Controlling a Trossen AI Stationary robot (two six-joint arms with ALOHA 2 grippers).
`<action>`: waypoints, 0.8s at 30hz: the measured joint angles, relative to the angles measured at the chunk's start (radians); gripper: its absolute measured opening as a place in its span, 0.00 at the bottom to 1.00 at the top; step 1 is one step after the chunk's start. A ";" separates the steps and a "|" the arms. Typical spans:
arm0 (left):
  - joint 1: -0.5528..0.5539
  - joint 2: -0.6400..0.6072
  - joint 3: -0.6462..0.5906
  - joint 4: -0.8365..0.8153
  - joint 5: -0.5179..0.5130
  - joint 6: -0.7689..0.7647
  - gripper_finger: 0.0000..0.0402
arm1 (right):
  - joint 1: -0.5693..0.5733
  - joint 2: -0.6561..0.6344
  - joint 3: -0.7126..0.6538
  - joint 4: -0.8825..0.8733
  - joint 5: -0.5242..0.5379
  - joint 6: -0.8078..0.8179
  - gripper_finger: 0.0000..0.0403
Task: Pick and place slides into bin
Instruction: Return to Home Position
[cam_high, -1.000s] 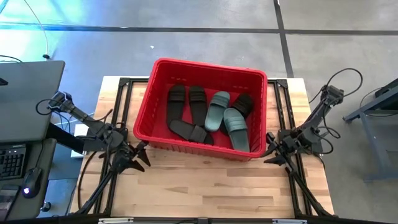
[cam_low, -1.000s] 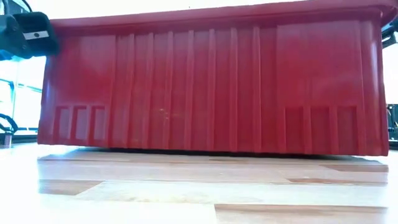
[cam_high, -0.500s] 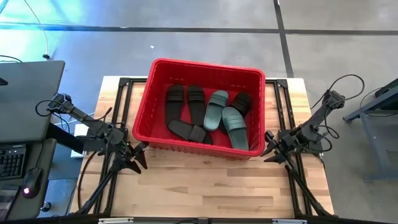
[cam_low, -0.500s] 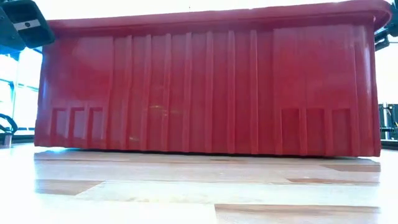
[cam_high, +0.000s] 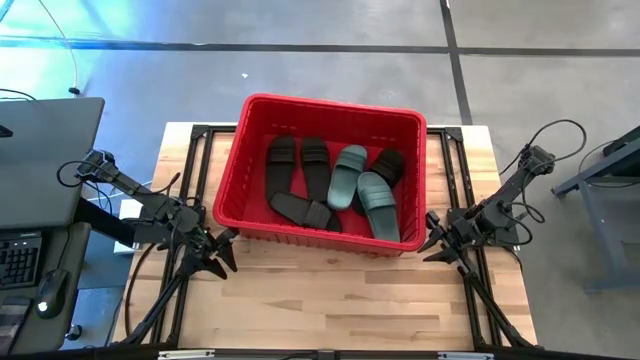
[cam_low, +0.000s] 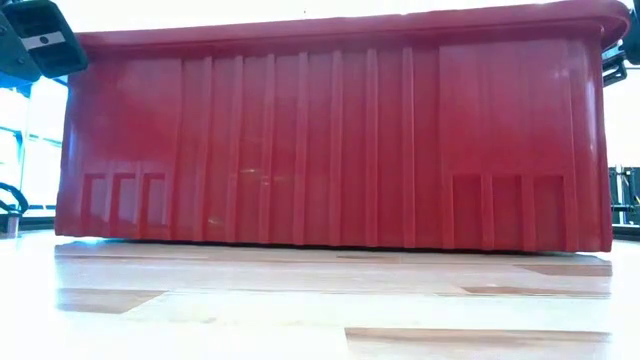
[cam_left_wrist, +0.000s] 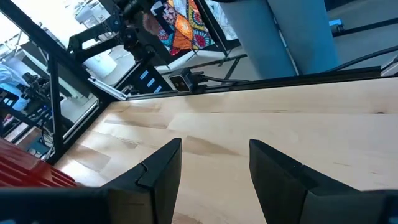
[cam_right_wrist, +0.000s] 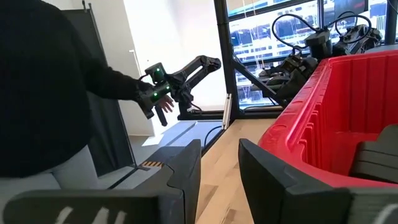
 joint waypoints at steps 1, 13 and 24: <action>0.000 0.000 0.000 0.000 0.000 0.000 0.43 | 0.000 0.000 0.000 0.000 0.000 0.000 0.25; -0.001 0.006 -0.001 0.113 -0.058 -0.010 0.43 | 0.001 0.001 0.000 0.009 -0.001 0.007 0.25; -0.129 0.100 0.123 0.179 0.016 -0.235 0.43 | 0.002 0.002 0.000 0.008 0.055 0.032 0.25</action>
